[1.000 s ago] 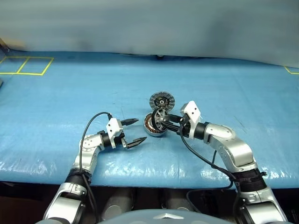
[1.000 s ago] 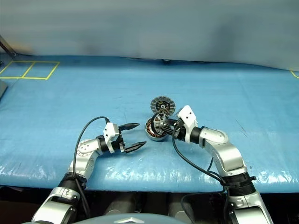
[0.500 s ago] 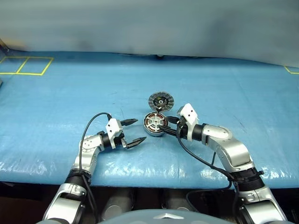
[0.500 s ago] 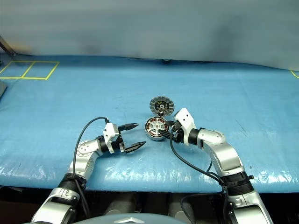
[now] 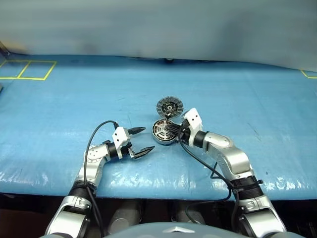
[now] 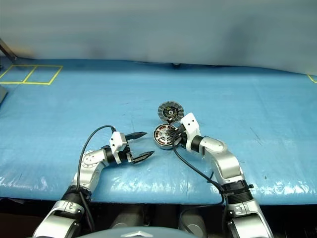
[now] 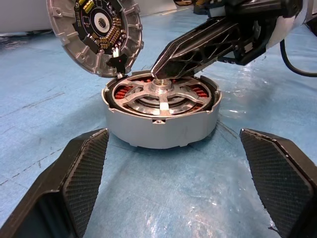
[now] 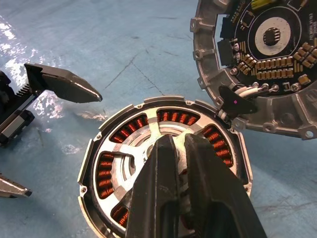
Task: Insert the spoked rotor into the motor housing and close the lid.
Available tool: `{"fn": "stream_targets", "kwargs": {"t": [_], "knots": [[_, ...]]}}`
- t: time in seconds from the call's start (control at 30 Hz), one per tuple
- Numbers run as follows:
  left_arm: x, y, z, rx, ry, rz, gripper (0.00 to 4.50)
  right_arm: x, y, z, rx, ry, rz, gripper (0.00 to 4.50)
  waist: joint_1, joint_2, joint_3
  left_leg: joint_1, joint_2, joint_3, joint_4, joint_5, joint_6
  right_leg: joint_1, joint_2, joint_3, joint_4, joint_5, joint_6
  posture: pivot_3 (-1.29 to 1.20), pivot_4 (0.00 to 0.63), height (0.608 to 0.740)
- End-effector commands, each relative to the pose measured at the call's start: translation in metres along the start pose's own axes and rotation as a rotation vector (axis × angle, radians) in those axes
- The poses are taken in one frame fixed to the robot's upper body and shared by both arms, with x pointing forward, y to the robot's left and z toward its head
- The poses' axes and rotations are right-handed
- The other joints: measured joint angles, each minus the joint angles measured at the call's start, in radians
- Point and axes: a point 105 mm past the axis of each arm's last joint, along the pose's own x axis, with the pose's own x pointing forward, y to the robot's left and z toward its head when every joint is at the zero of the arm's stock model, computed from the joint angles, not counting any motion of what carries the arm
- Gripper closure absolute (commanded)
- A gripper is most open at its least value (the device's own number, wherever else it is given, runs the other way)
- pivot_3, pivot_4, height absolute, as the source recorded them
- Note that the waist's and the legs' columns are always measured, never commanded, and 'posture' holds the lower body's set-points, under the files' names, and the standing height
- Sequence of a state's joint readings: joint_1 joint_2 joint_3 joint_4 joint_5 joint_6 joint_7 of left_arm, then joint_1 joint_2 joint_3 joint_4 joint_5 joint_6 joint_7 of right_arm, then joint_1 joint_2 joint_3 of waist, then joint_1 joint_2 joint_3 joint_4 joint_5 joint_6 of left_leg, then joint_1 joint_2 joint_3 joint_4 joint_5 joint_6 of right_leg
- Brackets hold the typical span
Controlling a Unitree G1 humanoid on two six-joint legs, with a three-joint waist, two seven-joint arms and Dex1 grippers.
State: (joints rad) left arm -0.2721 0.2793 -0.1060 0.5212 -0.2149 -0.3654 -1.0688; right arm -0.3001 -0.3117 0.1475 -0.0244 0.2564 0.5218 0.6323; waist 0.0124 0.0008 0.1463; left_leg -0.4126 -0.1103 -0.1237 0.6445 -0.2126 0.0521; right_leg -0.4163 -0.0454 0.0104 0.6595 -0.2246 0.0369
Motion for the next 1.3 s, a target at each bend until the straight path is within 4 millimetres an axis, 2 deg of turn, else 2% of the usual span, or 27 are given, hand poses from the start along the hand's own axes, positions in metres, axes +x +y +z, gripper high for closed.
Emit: {"fn": "stream_targets", "kwargs": {"t": [0.03, 0.13, 0.2, 0.27, 0.37, 0.43, 0.53, 0.6, 0.63, 0.73, 0.8, 0.97, 1.07, 1.17, 1.23, 1.3], "knots": [[-0.001, 0.003, 0.003, 0.022, -0.017, 0.016, 0.00, 0.004, 0.007, -0.007, -0.017, 0.034, 0.007, 4.10, -0.001, 0.000, 0.000, 0.000, 0.000, 0.000, 0.000, 0.000, 0.000, 0.000, 0.000, 0.000, 0.000, 0.000, 0.000, 0.00, 0.150, 0.740], [-0.001, 0.003, 0.003, 0.022, -0.019, 0.018, 0.00, 0.004, 0.010, -0.017, -0.024, 0.069, 0.012, 4.10, -0.002, 0.000, 0.000, 0.002, 0.000, 0.000, 0.000, 0.000, 0.000, 0.000, 0.000, 0.000, 0.000, 0.000, 0.000, 0.00, 0.150, 0.740], [-0.001, 0.004, 0.003, 0.022, -0.022, 0.023, 0.00, 0.002, 0.011, -0.015, -0.007, 0.045, 0.014, 4.10, -0.002, 0.000, 0.000, 0.003, 0.000, 0.000, 0.000, 0.000, 0.000, 0.001, 0.000, 0.000, 0.000, 0.000, 0.000, 0.00, 0.150, 0.740], [-0.002, 0.005, 0.003, 0.021, -0.029, 0.035, 0.00, -0.001, 0.012, -0.006, -0.005, -0.008, 0.007, 4.10, -0.001, 0.000, 0.000, 0.003, 0.000, 0.000, 0.000, 0.000, 0.000, 0.001, 0.000, 0.000, 0.000, 0.000, 0.000, 0.00, 0.150, 0.740], [-0.002, 0.006, 0.003, 0.021, -0.035, 0.049, 0.00, -0.014, 0.011, 0.031, 0.008, -0.206, -0.023, 4.10, -0.001, 0.000, 0.000, 0.002, 0.000, 0.000, 0.000, 0.000, 0.000, 0.000, 0.000, 0.000, 0.000, 0.000, 0.000, 0.00, 0.150, 0.740], [-0.002, 0.007, 0.004, 0.021, -0.039, 0.056, 0.00, -0.025, 0.007, 0.037, -0.002, -0.234, -0.061, 4.10, -0.001, 0.001, 0.000, 0.000, 0.000, 0.000, 0.000, 0.000, 0.000, 0.000, 0.000, 0.000, 0.001, 0.000, 0.000, 0.00, 0.150, 0.740], [-0.003, 0.008, 0.004, 0.021, -0.042, 0.066, 0.00, -0.041, -0.005, 0.030, -0.022, -0.191, -0.152, 4.10, 0.001, 0.001, 0.000, 0.000, 0.000, 0.000, 0.000, 0.000, 0.000, -0.002, 0.000, 0.000, 0.000, 0.000, 0.000, 0.00, 0.150, 0.740], [-0.004, 0.009, 0.004, 0.018, -0.044, 0.075, 0.00, -0.054, -0.014, 0.018, -0.043, -0.119, -0.206, 4.47, 0.005, 0.001, 0.000, 0.000, 0.000, 0.000, 0.000, 0.000, 0.000, -0.002, 0.000, 0.000, 0.000, 0.000, 0.000, 0.00, 0.150, 0.740], [-0.004, 0.009, 0.004, 0.016, -0.044, 0.078, 0.00, -0.061, -0.019, 0.011, -0.056, -0.078, -0.223, 4.49, 0.006, 0.001, 0.000, 0.000, 0.000, 0.000, 0.000, 0.000, 0.000, -0.002, 0.000, 0.000, -0.001, 0.000, 0.000, 0.00, 0.150, 0.740], [-0.005, 0.009, 0.003, 0.013, -0.044, 0.082, 0.00, -0.071, -0.031, -0.003, -0.078, 0.011, -0.265, 4.49, 0.001, 0.001, 0.000, 0.000, -0.001, 0.000, 0.000, 0.000, 0.000, 0.000, 0.000, 0.000, 0.000, 0.000, 0.001, 0.00, 0.150, 0.740], [-0.006, 0.008, 0.003, 0.010, -0.045, 0.083, 0.00, -0.074, -0.050, -0.006, -0.086, 0.045, -0.338, 4.49, -0.006, 0.001, 0.000, 0.000, 0.000, 0.001, 0.000, 0.000, 0.000, 0.001, 0.000, 0.001, 0.001, 0.000, 0.000, 0.00, 0.150, 0.740], [-0.006, 0.008, 0.003, 0.013, -0.044, 0.082, 0.00, -0.061, -0.101, 0.019, -0.083, -0.058, -0.476, 4.49, -0.022, 0.001, 0.001, 0.001, 0.001, 0.002, 0.001, 0.001, -0.001, 0.002, 0.001, 0.001, 0.001, 0.001, 0.001, 0.00, 0.150, 0.740], [-0.006, 0.008, 0.003, 0.016, -0.045, 0.081, 0.00, -0.047, -0.120, 0.035, -0.047, -0.107, -0.474, 4.49, -0.024, 0.001, 0.001, 0.001, 0.000, 0.003, 0.000, 0.002, 0.000, 0.002, 0.000, 0.001, 0.001, 0.002, 0.001, 0.00, 0.150, 0.740], [-0.009, 0.007, 0.002, 0.016, -0.043, 0.089, 0.00, -0.030, -0.124, 0.055, 0.006, -0.188, -0.399, 4.49, -0.024, 0.001, 0.001, 0.001, 0.000, 0.003, -0.001, 0.002, 0.000, 0.001, 0.001, 0.001, 0.001, 0.003, 0.000, 0.00, 0.150, 0.740], [-0.010, 0.007, 0.001, 0.013, -0.039, 0.092, 0.00, -0.023, -0.122, 0.060, 0.029, -0.215, -0.352, 4.49, -0.024, 0.001, 0.001, 0.001, 0.001, 0.003, -0.002, 0.002, 0.000, 0.001, 0.000, 0.001, 0.001, 0.003, 0.000, 0.00, 0.150, 0.740], [-0.012, 0.006, -0.001, 0.009, -0.035, 0.098, 0.00, -0.011, -0.110, 0.065, 0.062, -0.237, -0.246, 4.49, -0.024, 0.001, 0.001, 0.001, 0.000, 0.003, -0.002, 0.002, 0.001, 0.001, 0.000, 0.002, 0.001, 0.003, 0.000, 0.00, 0.150, 0.740]]}}
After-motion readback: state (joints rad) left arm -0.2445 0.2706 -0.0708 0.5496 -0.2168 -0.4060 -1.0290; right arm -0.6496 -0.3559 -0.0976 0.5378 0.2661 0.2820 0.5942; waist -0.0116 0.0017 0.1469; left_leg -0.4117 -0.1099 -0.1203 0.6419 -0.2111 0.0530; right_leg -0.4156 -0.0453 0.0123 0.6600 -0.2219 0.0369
